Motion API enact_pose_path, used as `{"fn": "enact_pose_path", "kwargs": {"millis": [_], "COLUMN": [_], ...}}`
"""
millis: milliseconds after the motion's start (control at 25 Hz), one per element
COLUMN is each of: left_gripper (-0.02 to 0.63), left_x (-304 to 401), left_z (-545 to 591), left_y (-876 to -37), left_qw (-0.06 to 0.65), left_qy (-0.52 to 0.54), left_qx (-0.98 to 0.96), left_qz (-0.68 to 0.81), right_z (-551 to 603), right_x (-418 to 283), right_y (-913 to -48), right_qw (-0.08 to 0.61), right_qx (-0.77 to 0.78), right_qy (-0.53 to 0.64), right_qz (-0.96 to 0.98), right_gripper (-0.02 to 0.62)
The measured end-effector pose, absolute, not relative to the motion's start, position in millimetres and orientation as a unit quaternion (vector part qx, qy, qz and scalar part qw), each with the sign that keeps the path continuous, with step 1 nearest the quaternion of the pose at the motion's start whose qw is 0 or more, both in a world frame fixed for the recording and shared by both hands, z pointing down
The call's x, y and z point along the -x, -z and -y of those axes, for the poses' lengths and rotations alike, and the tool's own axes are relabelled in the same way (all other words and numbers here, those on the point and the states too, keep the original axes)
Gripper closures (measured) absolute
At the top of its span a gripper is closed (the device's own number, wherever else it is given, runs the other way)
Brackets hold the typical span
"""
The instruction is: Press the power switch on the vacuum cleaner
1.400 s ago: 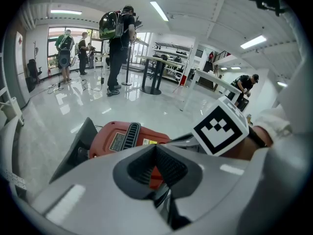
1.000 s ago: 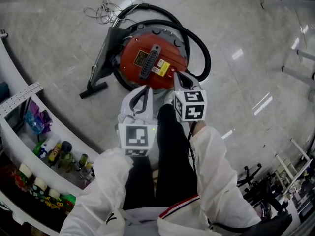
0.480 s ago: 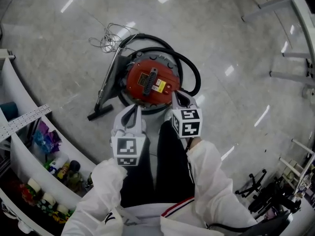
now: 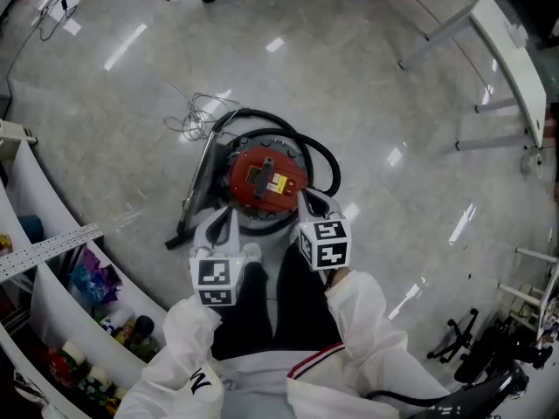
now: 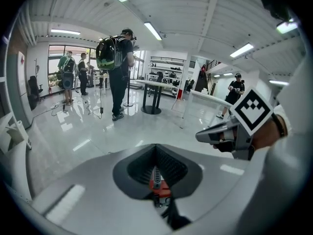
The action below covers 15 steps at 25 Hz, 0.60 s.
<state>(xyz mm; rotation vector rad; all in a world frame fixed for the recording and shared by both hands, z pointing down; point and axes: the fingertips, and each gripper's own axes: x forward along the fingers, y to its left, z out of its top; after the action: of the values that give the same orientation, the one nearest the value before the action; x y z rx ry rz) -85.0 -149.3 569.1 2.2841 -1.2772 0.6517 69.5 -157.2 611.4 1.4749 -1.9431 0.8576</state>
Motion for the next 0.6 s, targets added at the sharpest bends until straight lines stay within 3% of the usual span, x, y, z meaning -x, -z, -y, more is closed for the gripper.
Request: {"fn": "enact_pose_path", "kwargs": {"millis": [600], "left_gripper": [0.606], "left_x": [104.9], "left_z": [141.9], "left_y": [-481.3], "left_qw": [0.188], "left_qy": [-0.211], "left_qx": [-0.842], "left_qz": [0.459], "right_z": [140.1], "right_x": [-46.3], "right_y": [-486.9], "right_qw": [0.241], "right_qx": [-0.557], "right_qy": [-0.267], "right_qz": [0.749], "right_gripper": [0.594]}}
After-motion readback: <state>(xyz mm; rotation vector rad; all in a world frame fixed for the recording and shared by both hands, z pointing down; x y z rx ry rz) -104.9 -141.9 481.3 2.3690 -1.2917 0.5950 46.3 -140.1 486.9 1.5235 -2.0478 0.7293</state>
